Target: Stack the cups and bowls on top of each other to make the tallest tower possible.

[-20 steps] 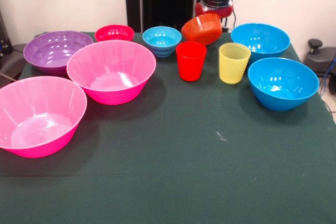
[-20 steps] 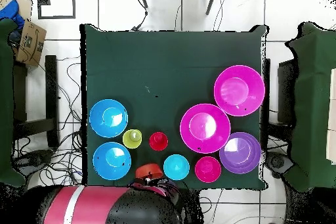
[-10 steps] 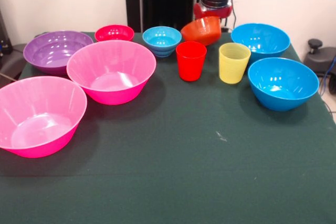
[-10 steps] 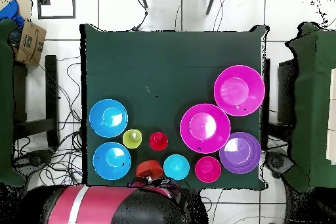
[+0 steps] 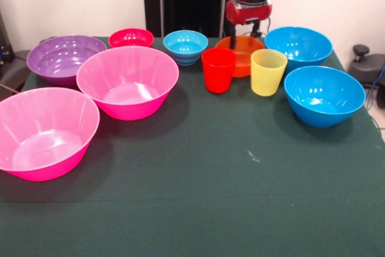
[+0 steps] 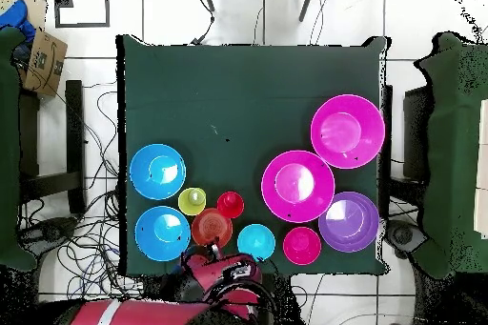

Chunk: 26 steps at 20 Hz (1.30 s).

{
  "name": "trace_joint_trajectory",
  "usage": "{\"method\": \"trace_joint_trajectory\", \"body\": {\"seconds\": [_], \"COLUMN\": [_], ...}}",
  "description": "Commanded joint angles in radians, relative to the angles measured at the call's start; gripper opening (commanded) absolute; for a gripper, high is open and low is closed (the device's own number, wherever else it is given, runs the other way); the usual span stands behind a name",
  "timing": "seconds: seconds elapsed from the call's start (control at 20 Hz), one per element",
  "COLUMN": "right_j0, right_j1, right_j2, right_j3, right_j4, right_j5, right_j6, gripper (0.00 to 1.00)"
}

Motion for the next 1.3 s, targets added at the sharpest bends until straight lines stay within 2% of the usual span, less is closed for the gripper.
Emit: {"method": "trace_joint_trajectory", "body": {"seconds": [0.05, 0.25, 0.55, 0.95, 1.3], "right_j0": [0.013, 0.024, 0.031, 0.043, 0.066], "right_j1": [-0.126, -0.171, -0.149, -0.174, -0.128], "right_j2": [0.097, 0.099, 0.089, 0.104, 0.072], "right_j3": [-0.004, 0.005, 0.019, 0.024, 0.010], "right_j4": [0.095, 0.125, 0.120, 0.142, 0.139], "right_j5": [0.109, 0.174, 0.124, 0.146, 0.117], "right_j6": [0.203, 0.194, 0.196, 0.204, 0.189], "gripper": [1.00, 1.00, 1.00, 1.00, 1.00]}}
